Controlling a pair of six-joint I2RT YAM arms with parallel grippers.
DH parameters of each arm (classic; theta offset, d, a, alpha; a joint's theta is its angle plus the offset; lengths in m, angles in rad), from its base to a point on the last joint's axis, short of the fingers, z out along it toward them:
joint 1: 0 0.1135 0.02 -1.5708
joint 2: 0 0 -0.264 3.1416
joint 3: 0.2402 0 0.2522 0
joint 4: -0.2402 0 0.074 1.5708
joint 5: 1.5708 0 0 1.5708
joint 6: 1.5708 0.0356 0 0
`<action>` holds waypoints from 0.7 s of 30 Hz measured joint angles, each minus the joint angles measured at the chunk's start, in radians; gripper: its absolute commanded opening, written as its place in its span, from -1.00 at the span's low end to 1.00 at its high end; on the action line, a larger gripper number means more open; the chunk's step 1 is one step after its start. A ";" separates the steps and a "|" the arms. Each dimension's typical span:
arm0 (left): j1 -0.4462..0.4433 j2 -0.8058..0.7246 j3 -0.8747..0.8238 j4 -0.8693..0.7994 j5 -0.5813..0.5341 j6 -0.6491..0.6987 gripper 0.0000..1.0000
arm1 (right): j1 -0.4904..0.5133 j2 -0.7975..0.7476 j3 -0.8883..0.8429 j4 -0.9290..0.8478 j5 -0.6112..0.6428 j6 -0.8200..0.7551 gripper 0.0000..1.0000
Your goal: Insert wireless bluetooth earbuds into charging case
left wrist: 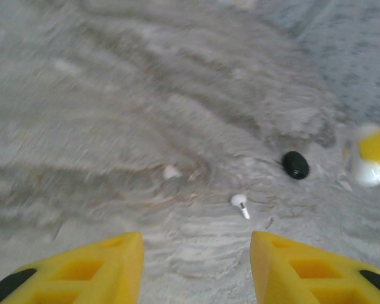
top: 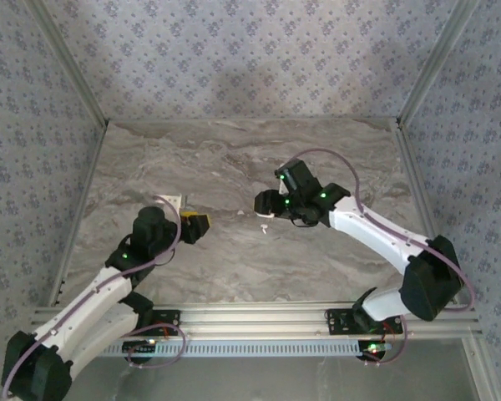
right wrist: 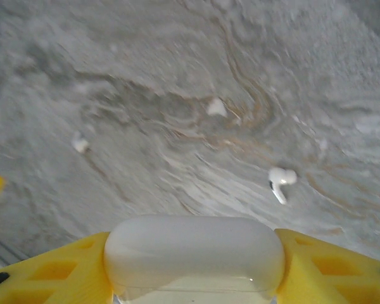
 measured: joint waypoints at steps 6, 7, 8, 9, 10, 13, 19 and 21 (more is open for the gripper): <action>-0.078 -0.016 -0.062 0.214 0.048 0.208 -0.05 | -0.009 -0.069 -0.048 0.141 -0.056 0.061 0.18; -0.095 -0.009 -0.062 0.245 0.058 0.245 -0.04 | -0.007 -0.077 -0.057 0.167 -0.063 0.070 0.17; -0.111 -0.002 -0.062 0.268 0.066 0.274 -0.04 | -0.005 -0.082 -0.064 0.188 -0.069 0.079 0.17; -0.127 0.010 -0.062 0.292 0.075 0.305 -0.04 | 0.000 -0.086 -0.072 0.212 -0.075 0.089 0.17; -0.140 0.025 -0.061 0.313 0.082 0.331 -0.03 | 0.006 -0.089 -0.077 0.233 -0.077 0.096 0.17; -0.164 0.077 -0.057 0.357 0.098 0.383 -0.03 | 0.037 -0.089 -0.089 0.286 -0.079 0.106 0.17; -0.197 0.144 -0.024 0.412 0.101 0.426 -0.02 | 0.097 -0.089 -0.105 0.372 -0.085 0.115 0.17; -0.204 0.148 -0.011 0.429 0.100 0.430 -0.01 | 0.106 -0.089 -0.107 0.389 -0.085 0.115 0.17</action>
